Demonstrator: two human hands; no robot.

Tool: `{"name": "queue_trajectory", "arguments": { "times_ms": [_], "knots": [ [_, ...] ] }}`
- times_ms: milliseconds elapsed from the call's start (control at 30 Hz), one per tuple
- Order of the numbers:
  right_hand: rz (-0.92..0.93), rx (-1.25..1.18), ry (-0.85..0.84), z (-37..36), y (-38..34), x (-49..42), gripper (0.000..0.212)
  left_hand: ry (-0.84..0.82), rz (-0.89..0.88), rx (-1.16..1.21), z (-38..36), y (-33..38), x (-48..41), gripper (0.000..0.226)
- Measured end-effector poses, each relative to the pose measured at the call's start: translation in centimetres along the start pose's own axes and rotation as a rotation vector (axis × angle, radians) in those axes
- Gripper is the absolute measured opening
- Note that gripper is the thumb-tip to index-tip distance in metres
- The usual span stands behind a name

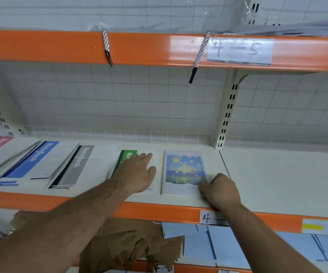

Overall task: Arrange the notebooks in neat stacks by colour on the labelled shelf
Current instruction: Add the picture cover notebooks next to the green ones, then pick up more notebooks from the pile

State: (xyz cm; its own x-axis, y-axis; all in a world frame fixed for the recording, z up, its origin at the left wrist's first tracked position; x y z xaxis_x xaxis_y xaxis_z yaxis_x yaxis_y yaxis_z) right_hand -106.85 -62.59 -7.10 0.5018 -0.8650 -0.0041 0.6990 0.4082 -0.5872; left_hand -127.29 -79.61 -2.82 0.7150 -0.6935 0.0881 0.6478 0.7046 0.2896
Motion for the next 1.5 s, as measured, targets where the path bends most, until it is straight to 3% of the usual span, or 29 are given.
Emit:
{"name": "queue_trajectory", "arguments": {
  "times_ms": [667, 833, 1000, 1333, 1500],
  "knots": [
    [-0.043, -0.127, -0.027, 1.1, -0.7, 1.5, 0.032, -0.047, -0.181, -0.085, -1.7, 2.4, 0.5, 0.062],
    [-0.036, 0.262, 0.05, 4.1, -1.5, 5.1, 0.06, -0.041, -0.307, -0.142, -1.4, 3.3, 1.6, 0.063],
    [-0.01, 0.404, 0.052, 5.3, -1.9, 12.3, 0.074, -0.034, -0.485, -0.168, -1.2, 5.0, 5.0, 0.063],
    [-0.139, 0.463, 0.068, 9.9, 1.5, 26.3, 0.078, -0.116, -0.797, -0.12, -4.2, 13.2, 15.7, 0.064],
    [-0.214, 0.472, 0.073, 13.2, 6.4, 29.6, 0.077, -0.118, -0.896, -0.169, -6.8, 19.1, 19.7, 0.066]
  ]
}}
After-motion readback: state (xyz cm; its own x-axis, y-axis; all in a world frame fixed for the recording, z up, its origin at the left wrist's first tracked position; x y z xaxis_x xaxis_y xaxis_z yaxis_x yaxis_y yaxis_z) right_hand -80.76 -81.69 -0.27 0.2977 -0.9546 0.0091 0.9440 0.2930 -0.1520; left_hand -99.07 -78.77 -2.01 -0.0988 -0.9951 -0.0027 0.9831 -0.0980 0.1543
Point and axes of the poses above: each hand's wrist, its own x-axis away from the middle knuckle, its own z-axis out of the back of the hand, y = z × x, the point moved 8 cm from there along -x, towards the middle knuckle, and after that the axes turned 8 degrees about z, right-handed, at the moved point
